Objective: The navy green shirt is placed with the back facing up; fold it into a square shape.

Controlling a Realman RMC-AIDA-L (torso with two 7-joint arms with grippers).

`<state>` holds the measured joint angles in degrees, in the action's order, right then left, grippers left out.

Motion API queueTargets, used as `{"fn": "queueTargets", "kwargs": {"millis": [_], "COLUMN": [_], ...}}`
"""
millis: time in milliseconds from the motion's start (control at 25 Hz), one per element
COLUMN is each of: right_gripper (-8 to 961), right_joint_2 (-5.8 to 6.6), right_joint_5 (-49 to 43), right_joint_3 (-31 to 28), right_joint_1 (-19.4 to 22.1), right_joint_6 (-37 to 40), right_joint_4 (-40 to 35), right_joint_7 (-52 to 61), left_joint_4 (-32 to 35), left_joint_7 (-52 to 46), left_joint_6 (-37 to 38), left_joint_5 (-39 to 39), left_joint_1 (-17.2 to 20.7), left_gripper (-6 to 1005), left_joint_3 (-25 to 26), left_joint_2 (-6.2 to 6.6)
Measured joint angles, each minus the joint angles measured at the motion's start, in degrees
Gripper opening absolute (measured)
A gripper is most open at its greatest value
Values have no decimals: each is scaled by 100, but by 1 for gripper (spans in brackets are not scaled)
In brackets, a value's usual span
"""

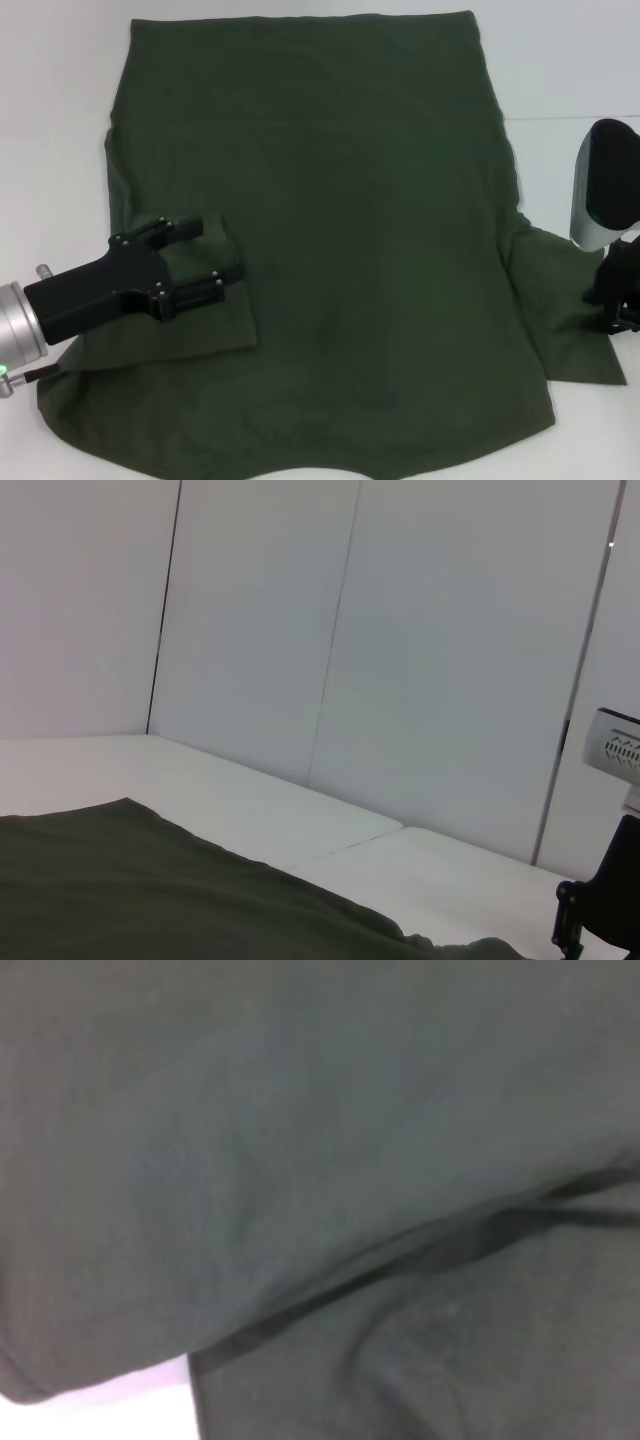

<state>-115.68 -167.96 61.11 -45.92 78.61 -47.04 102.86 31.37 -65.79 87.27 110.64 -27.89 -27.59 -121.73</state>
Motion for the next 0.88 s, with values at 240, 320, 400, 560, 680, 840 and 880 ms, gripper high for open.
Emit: {"fn": "queueTargets", "kwargs": {"millis": [240,320,400,560,680,840,880], "right_gripper": [157,134,111,65,31,32,32], "right_joint_2": [5,4,-4,-9,-16,-21,-24], "right_joint_5": [0,0,0,0,0,4,5], "right_joint_3": [256,266,253,238,230,201,197], "right_joint_1": [-5,-7,-8,-11,-21,-32,-34], "right_joint_6": [-92,-132,-124,-94,-90,-8,25], "right_joint_4": [37,48,33,14,-26,-216,-278], "right_joint_7": [135,139,146,168,178,189,190], "left_joint_4": [1,4,13,19,19,19,19], "left_joint_7": [24,25,27,29,38,48,48], "left_joint_6": [-11,-18,-20,-23,-43,-61,-61], "left_joint_5": [1,2,2,9,23,42,46], "left_joint_1": [-6,-6,-6,-45,-60,-91,-94], "left_gripper": [875,875,875,875,875,876,876], "left_joint_3": [0,0,0,-1,-11,-27,-27], "left_joint_2": [10,16,25,43,50,59,61]}}
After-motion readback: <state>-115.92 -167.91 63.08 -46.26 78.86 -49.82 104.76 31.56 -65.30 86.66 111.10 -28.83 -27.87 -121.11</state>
